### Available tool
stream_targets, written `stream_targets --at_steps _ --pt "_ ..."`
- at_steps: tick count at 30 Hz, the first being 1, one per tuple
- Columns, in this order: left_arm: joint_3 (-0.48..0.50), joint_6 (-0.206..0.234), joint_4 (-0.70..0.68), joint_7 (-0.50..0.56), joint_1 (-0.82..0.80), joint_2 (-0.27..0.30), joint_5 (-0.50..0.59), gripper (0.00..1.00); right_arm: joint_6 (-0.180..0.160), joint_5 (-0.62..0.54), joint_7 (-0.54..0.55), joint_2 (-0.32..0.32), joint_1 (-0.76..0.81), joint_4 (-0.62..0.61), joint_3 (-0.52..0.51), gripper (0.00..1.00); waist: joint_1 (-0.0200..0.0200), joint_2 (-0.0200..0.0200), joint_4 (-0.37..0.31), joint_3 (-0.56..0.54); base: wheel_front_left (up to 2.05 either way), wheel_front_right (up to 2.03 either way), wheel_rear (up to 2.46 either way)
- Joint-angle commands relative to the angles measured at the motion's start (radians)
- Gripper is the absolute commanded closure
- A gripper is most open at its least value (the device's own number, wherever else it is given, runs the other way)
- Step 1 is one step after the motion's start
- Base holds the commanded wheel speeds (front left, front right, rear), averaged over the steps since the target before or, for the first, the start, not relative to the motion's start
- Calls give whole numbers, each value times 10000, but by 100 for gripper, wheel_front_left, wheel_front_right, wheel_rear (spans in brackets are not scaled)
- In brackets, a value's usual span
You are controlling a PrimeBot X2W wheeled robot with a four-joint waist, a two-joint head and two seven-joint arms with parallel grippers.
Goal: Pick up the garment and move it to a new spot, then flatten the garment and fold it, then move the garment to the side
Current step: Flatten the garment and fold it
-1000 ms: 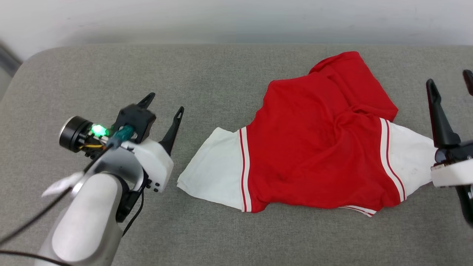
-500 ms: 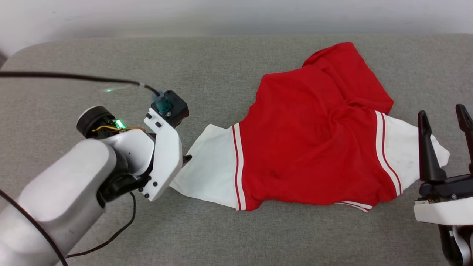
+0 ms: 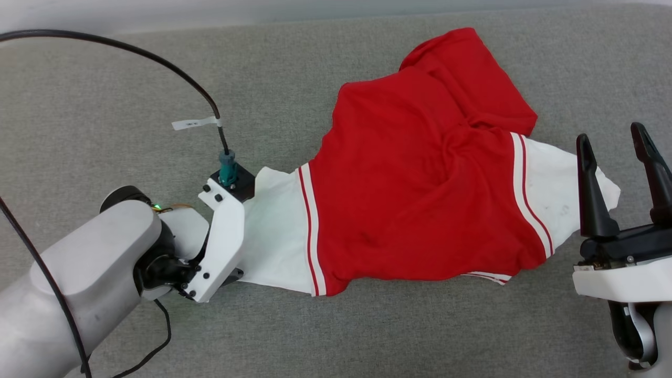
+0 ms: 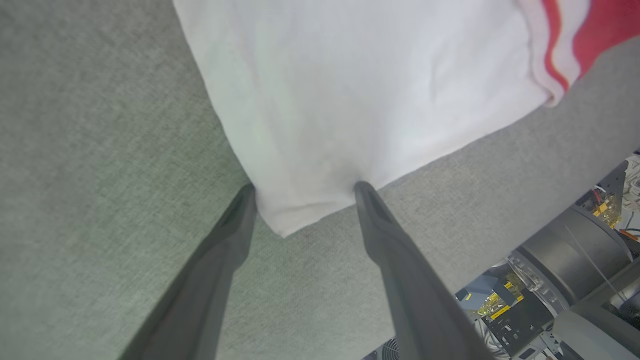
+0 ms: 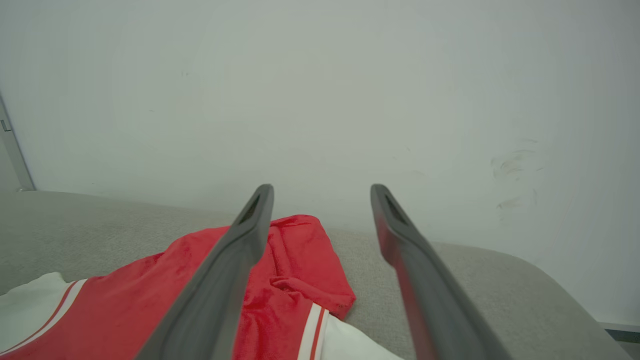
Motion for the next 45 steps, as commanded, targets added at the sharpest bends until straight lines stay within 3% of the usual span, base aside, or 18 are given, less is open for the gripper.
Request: stream_targets --at_steps 1,7,8,9,10,14,18,23,29,34,38,42,45 --pt "-71 1 115 -54 -85 77 -112 0 -7 -41 -16 59 -165 18 -1 0 0 -1 -104 129 0 0 0" --pt "-900 23 814 -442 89 44 -198 0 -7 -33 -16 17 -348 137 81 0 0 -1 -235 383 0 0 0" --pt "-1044 24 883 -486 95 15 -213 16 -7 -36 -16 -13 -359 158 87 0 0 -1 -235 395 0 0 0" --pt "-1163 24 932 -552 59 1 -211 84 -7 -34 -17 -41 -374 176 76 0 0 -1 -228 399 0 0 0" --pt "-1275 22 954 -618 17 8 -247 100 -7 -27 -17 -77 -381 211 69 0 0 -1 -213 390 0 0 0" --pt "-1379 15 791 -1103 -338 177 -415 100 -7 -73 -17 -299 -496 176 -69 0 0 -1 -72 190 0 0 0" --pt "-1159 15 841 -1547 -666 854 -712 100 -7 -136 -17 -676 -577 37 -389 0 0 -1 106 -117 0 0 0" --pt "-896 13 861 -2060 -658 1589 -1126 100 -7 -215 520 -1747 -775 104 -303 0 0 -1 308 -460 0 0 0" --pt "-545 51 658 -2512 -485 2182 -1461 100 -7 912 3315 -4015 -1161 -108 1003 0 0 -1 565 -565 0 0 0" --pt "-439 141 273 -2793 -460 2247 -1436 100 -7 2959 6701 -6174 -1827 -495 2612 0 0 -1 750 -469 0 0 0" --pt "-527 211 -133 -2832 -605 2129 -1194 100 -9 4888 9598 -7532 -2510 -805 3819 0 0 -1 927 -277 0 0 0" --pt "-519 246 -462 -2886 -822 1935 -1013 100 -7 6303 11615 -8145 -3271 -514 4723 0 0 -1 1115 35 0 0 0" --pt "-459 287 -655 -2951 -991 1789 -909 100 -7 6964 12434 -7965 -3864 105 5140 0 0 -1 1252 308 0 0 0"
